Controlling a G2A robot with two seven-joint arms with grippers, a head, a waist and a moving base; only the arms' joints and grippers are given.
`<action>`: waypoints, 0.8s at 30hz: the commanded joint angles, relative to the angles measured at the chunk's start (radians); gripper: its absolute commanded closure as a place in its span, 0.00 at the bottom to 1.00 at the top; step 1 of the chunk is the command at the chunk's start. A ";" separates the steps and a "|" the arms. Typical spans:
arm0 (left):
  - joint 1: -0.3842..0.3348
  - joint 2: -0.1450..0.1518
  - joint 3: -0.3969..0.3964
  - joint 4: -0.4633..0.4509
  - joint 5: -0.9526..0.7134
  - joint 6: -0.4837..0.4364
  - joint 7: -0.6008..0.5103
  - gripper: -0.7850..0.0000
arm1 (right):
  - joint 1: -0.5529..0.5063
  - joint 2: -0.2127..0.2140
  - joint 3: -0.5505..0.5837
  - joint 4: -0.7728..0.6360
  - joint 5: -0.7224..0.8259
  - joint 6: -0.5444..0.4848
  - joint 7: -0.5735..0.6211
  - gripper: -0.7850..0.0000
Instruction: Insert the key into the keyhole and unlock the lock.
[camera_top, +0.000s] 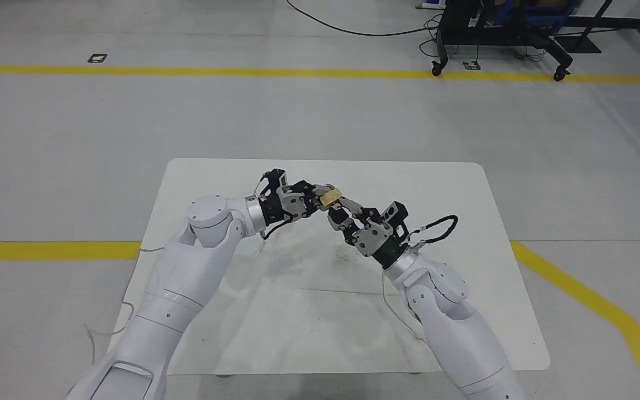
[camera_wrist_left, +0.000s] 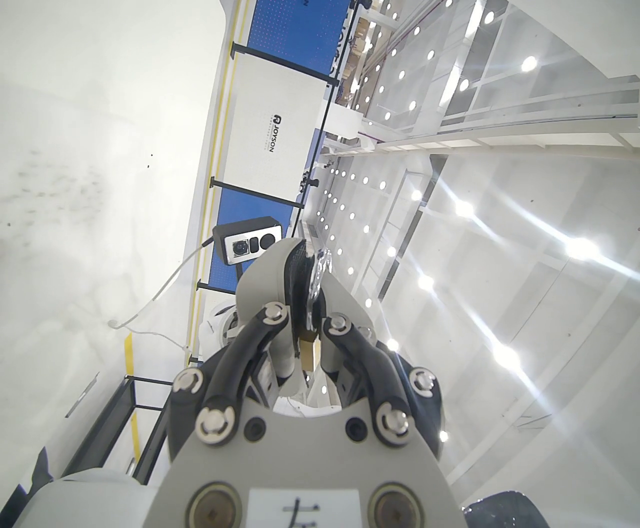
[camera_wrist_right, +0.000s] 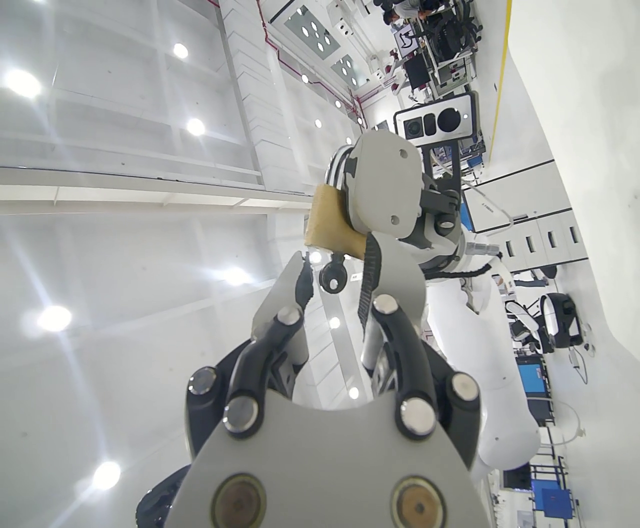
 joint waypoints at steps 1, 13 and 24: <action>-0.001 0.000 0.001 0.001 0.002 -0.001 -0.001 1.00 | 0.001 0.000 0.000 0.004 0.005 0.000 0.000 1.00; -0.011 0.001 0.012 -0.001 0.047 -0.029 0.001 1.00 | 0.001 -0.003 0.006 0.015 0.036 -0.010 -0.011 1.00; -0.008 0.011 0.034 -0.059 0.268 -0.167 0.056 1.00 | 0.010 -0.017 0.008 0.047 0.250 0.021 -0.043 1.00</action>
